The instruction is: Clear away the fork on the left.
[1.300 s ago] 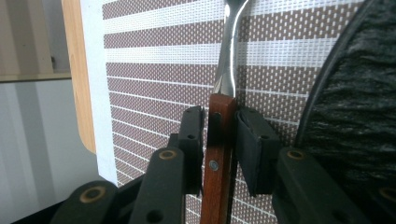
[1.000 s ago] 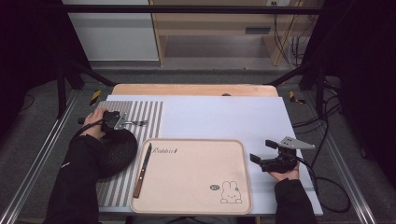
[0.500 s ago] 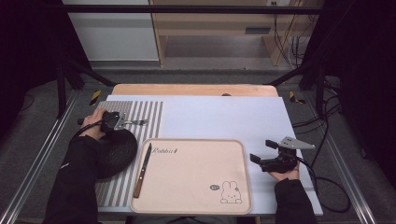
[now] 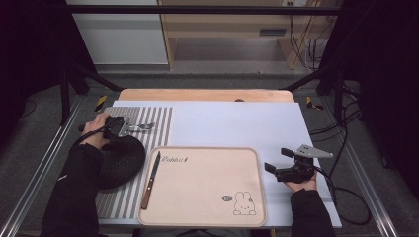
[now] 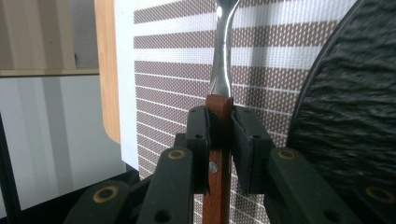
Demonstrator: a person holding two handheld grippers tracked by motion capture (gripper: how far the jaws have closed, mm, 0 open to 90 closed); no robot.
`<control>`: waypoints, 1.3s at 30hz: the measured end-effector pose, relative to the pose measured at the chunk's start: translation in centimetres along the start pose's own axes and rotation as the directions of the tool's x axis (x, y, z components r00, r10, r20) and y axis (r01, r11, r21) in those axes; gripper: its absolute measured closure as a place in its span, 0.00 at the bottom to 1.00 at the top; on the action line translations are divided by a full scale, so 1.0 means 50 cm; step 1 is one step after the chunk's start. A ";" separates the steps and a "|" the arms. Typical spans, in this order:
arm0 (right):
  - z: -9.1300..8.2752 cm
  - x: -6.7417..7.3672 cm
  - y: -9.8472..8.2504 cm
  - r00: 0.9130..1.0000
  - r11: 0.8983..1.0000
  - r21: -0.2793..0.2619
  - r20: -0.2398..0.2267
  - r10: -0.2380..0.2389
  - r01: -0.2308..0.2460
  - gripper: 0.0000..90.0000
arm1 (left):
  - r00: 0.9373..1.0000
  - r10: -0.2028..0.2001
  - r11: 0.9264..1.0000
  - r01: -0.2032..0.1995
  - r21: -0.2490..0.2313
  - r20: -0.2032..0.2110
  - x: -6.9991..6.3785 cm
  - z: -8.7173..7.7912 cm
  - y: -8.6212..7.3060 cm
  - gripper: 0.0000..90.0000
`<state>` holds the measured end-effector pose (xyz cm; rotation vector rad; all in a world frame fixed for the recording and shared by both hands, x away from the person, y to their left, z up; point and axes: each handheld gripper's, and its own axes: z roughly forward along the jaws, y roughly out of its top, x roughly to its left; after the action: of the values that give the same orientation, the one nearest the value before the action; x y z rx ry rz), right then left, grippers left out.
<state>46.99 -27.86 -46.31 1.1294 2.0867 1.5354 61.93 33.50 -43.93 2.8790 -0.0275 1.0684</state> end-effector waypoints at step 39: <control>-0.004 0.000 0.001 1.000 1.000 -0.016 -0.005 0.004 -0.004 0.00 | 0.997 -0.030 0.999 0.027 -0.037 -0.076 -0.061 -0.163 0.100 0.86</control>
<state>46.89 -27.99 -46.19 1.1260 2.0734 1.5551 54.12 29.07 -39.46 2.7962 -0.0017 1.1596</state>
